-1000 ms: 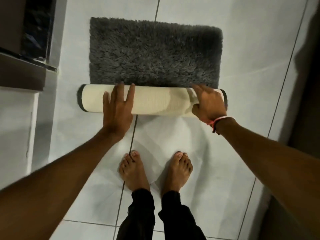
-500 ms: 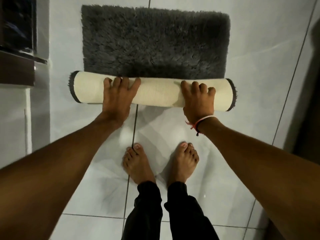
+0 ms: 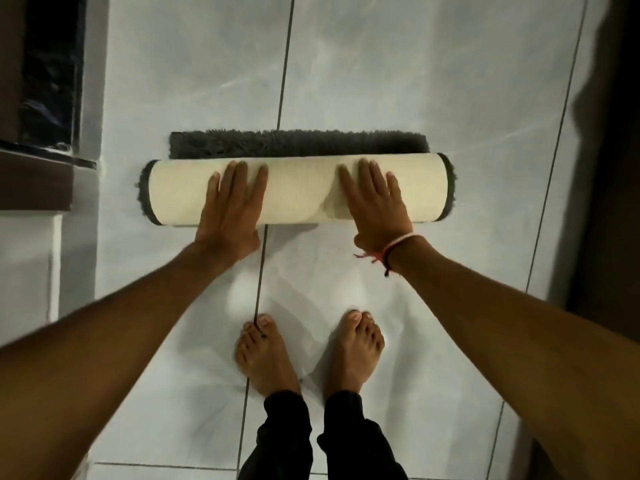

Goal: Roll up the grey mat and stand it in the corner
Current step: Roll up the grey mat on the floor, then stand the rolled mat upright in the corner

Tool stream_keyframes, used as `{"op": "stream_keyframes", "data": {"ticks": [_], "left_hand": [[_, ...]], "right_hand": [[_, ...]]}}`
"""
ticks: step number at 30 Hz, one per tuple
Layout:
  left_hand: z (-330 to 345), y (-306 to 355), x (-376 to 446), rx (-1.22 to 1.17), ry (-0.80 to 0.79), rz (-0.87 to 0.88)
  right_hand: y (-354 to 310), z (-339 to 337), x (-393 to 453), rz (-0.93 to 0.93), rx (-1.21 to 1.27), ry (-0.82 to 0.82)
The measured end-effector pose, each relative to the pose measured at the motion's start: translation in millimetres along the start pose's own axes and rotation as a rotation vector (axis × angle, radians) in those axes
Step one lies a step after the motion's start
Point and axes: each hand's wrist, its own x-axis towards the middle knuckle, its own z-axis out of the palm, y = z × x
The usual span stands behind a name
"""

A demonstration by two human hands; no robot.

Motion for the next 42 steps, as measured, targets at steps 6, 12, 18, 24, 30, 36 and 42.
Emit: {"op": "stream_keyframes", "data": {"ticks": [6, 12, 18, 24, 30, 36, 42], "left_hand": [[-9.1, -1.0, 43.7, 0.278, -0.042, 0.007], [11.1, 17.6, -9.0, 0.198, 0.005, -0.015], [26.5, 39.1, -81.7, 0.165, -0.098, 0.075], [-8.3, 5.4, -22.7, -0.030, -0.120, -0.049], [-11.0, 17.6, 20.3, 0.039, -0.286, -0.042], [16.3, 17.5, 26.8, 0.217, -0.059, -0.027], [28.0, 26.5, 9.1, 0.146, -0.005, -0.077]], "right_hand": [[-9.6, 0.3, 43.7, 0.100, -0.138, 0.054], [-16.8, 31.2, -8.2, 0.097, -0.113, 0.173], [-21.4, 50.4, -67.1, 0.044, 0.031, -0.039], [3.9, 30.1, -65.3, 0.173, 0.183, 0.407], [-10.3, 45.9, -78.7, 0.815, 1.210, 0.295], [14.1, 34.3, -8.9, 1.044, 2.055, -0.030], [7.6, -4.2, 40.4, 1.183, 2.121, 0.149]]}}
